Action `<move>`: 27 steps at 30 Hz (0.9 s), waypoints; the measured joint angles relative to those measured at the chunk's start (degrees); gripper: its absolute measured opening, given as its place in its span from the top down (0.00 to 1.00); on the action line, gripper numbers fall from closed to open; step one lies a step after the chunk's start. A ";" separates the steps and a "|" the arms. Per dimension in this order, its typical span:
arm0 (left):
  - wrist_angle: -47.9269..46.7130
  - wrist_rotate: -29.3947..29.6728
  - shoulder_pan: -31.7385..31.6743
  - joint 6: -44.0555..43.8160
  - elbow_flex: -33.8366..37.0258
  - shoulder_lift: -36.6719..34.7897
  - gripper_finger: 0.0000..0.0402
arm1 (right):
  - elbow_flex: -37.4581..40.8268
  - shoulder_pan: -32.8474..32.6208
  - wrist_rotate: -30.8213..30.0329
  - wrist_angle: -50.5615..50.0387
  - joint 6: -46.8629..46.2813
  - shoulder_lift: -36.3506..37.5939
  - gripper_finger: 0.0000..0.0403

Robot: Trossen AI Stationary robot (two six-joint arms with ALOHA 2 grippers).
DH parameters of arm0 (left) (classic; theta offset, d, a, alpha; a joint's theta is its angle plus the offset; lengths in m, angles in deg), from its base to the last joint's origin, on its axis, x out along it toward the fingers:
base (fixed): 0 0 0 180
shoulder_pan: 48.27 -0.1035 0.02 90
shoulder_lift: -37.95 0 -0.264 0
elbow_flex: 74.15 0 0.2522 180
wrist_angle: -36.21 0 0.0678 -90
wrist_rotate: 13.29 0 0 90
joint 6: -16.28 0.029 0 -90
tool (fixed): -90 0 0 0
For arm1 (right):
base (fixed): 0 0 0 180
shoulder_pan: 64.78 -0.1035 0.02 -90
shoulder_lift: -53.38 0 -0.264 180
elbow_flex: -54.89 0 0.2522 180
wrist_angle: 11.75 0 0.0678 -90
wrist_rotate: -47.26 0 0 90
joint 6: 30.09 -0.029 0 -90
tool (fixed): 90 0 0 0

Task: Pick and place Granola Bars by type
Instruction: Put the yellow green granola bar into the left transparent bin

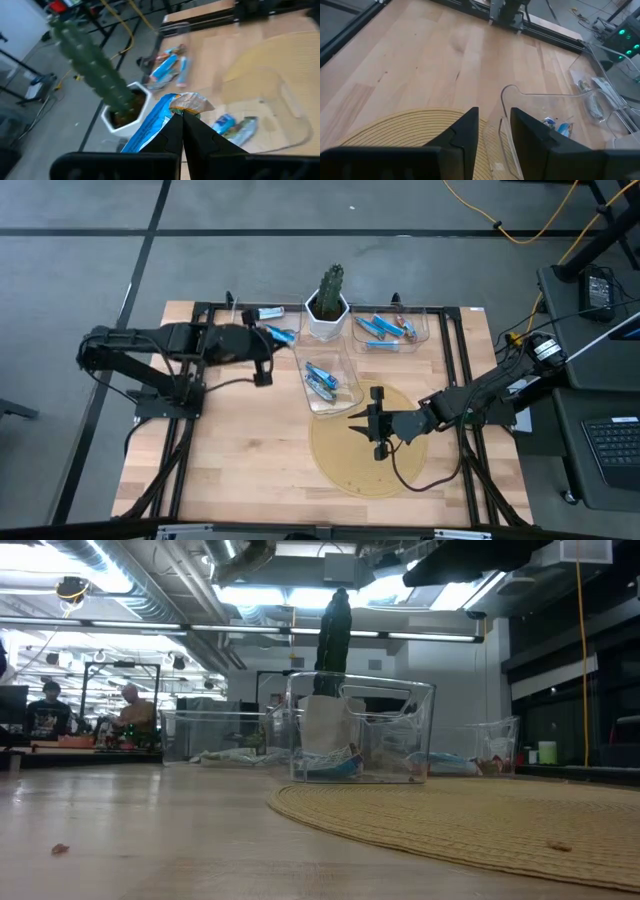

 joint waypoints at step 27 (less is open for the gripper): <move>4.35 -13.19 -30.61 3.01 -0.21 1.98 1.00 | 0.00 0.02 0.02 -0.20 1.98 0.00 0.71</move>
